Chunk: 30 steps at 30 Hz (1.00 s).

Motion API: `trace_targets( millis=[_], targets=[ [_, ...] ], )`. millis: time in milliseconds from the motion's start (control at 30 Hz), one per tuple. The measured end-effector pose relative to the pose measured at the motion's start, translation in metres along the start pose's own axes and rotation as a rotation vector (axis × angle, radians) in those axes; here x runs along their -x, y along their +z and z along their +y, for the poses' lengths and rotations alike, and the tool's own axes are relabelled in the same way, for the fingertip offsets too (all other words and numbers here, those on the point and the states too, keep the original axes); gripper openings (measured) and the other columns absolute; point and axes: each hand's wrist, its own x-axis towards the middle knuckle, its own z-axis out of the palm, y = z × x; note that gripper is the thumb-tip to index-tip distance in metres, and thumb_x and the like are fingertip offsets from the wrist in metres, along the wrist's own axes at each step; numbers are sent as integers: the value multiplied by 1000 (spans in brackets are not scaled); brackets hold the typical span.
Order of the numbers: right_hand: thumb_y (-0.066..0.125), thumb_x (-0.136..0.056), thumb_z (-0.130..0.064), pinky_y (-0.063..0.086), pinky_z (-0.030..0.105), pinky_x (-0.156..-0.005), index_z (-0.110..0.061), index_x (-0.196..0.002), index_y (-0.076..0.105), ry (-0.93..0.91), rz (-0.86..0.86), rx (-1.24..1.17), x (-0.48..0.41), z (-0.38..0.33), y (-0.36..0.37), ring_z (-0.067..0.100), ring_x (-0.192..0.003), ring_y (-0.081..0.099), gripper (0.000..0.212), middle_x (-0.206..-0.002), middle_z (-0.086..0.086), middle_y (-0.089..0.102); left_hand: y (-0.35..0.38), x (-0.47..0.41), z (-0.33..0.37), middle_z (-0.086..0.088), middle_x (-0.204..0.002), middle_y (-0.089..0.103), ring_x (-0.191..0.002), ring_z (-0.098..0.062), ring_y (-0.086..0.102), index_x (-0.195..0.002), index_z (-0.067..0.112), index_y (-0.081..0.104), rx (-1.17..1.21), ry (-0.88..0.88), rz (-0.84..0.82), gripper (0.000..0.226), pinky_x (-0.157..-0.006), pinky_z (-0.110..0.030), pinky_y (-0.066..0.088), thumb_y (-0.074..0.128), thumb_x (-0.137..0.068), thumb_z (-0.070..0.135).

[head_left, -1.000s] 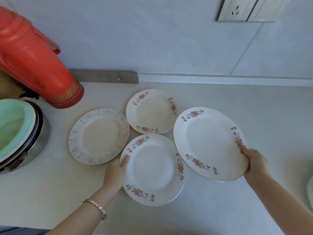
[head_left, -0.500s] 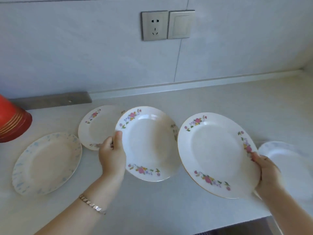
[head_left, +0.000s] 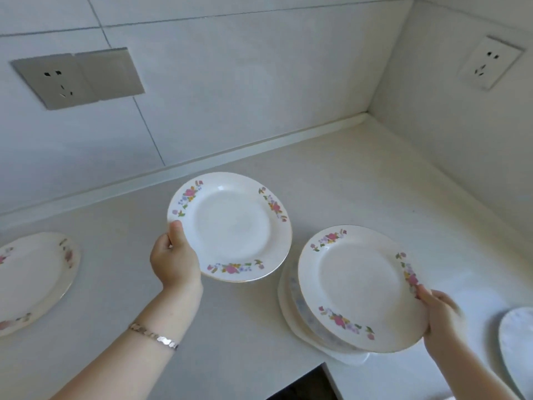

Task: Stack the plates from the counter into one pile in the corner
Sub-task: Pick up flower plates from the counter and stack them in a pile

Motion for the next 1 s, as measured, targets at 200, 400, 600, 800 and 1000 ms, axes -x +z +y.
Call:
trace_targets(
  millis=[200, 400, 600, 800, 1000],
  targets=[
    [56, -87, -11, 27, 28, -50, -9, -66, 47, 62, 5, 19, -16, 14, 6, 20, -58, 40, 23, -67, 8, 47, 31, 25, 4, -1, -58, 23, -52, -13, 22, -54, 14, 22, -5, -17, -45, 50, -35, -14, 21, 48, -93, 30],
    [57, -88, -25, 32, 29, -52, -7, -85, 52, -17, 71, 97, -9, 26, 20, 18, -62, 45, 19, -70, 2, 50, 36, 24, 11, -1, -59, 21, -53, -13, 20, -55, 15, 20, -19, 22, -113, 50, -39, -17, 22, 48, -93, 31],
    [48, -87, -46, 32, 29, -57, -20, -71, 46, -152, 178, 429, -12, 45, 14, 26, -68, 43, 31, -82, 5, 42, 34, 17, 12, -2, -59, 21, -53, -13, 20, -54, 15, 20, -35, 55, -127, 50, -34, -15, 17, 49, -92, 30],
    [49, -90, -36, 18, 26, -46, -17, -61, 45, -196, 197, 544, -17, 56, 18, 15, -52, 32, 36, -75, 8, 41, 33, 13, 6, -2, -58, 21, -53, -12, 20, -54, 14, 21, -54, 65, -124, 50, -36, -15, 19, 49, -93, 30],
    [58, -86, -38, 38, 29, -57, -8, -110, 57, -108, 63, 562, -20, 37, 16, 30, -84, 58, 38, -93, 12, 61, 34, 18, 0, 0, -58, 22, -53, -12, 21, -54, 14, 20, -57, 41, -185, 50, -47, -23, 22, 49, -93, 29]
  ],
)
